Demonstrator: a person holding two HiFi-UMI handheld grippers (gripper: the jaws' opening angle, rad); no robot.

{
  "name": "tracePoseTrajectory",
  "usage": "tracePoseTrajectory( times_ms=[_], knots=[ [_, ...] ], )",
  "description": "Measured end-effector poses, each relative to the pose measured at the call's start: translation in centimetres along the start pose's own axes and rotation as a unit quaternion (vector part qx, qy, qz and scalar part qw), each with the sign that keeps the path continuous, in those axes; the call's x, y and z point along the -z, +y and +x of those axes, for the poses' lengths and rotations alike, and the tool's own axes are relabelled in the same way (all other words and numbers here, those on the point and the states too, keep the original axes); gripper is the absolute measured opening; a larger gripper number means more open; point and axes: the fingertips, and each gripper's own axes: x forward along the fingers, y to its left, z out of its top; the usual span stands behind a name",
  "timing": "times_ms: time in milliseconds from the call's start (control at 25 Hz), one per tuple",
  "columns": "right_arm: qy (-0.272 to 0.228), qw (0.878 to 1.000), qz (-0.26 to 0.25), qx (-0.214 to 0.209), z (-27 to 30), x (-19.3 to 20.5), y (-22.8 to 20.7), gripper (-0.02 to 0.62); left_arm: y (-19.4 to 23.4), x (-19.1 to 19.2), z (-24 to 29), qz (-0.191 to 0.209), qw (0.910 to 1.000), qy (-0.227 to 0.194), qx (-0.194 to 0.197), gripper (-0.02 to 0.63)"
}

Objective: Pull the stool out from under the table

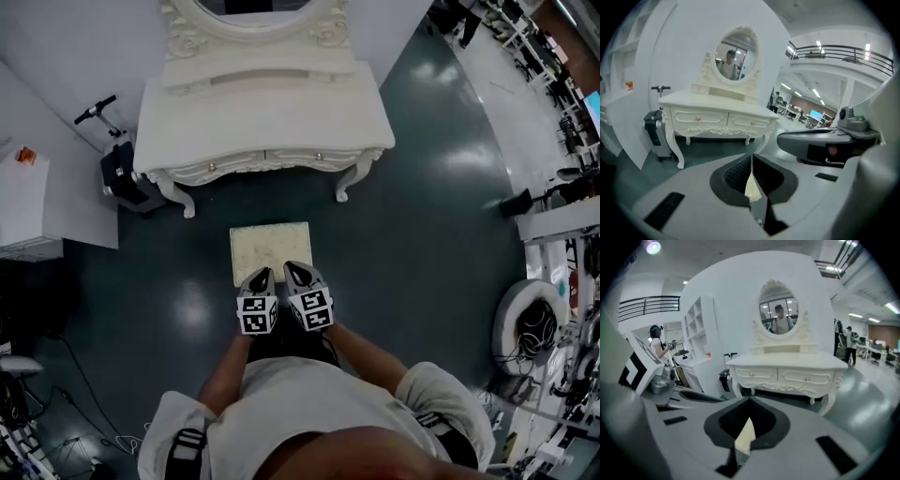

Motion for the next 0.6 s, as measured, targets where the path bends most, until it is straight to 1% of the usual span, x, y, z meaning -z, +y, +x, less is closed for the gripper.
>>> tracePoseTrajectory(
  times_ms=[200,320,400,480,520,600],
  knots=[
    [-0.045,0.998,-0.036,0.007,-4.4,-5.2,-1.0,0.014,-2.3,-5.0,-3.0,0.003,0.9987,-0.05,-0.005,0.021],
    [-0.077,0.995,-0.057,0.008,-7.2,-8.2,-1.5,0.014,-4.1,-8.2,-4.8,0.014,0.9964,-0.083,-0.014,0.021],
    [-0.091,0.993,-0.074,0.007,-9.0,-10.2,-1.7,0.014,-5.7,-10.8,-6.0,0.025,0.9921,-0.123,-0.01,0.02],
    [-0.109,0.99,-0.089,0.012,-10.6,-12.2,-2.1,0.014,-7.5,-13.4,-6.9,0.027,0.9857,-0.166,0.005,0.02],
    [-0.12,0.988,-0.094,0.016,-11.3,-13.1,-2.3,0.014,-8.3,-14.3,-7.3,0.027,0.9828,-0.182,0.014,0.02],
    [-0.143,0.984,-0.101,0.023,-12.5,-14.7,-2.6,0.014,-9.4,-15.6,-7.7,0.036,0.9791,-0.199,0.023,0.02]
  ],
)
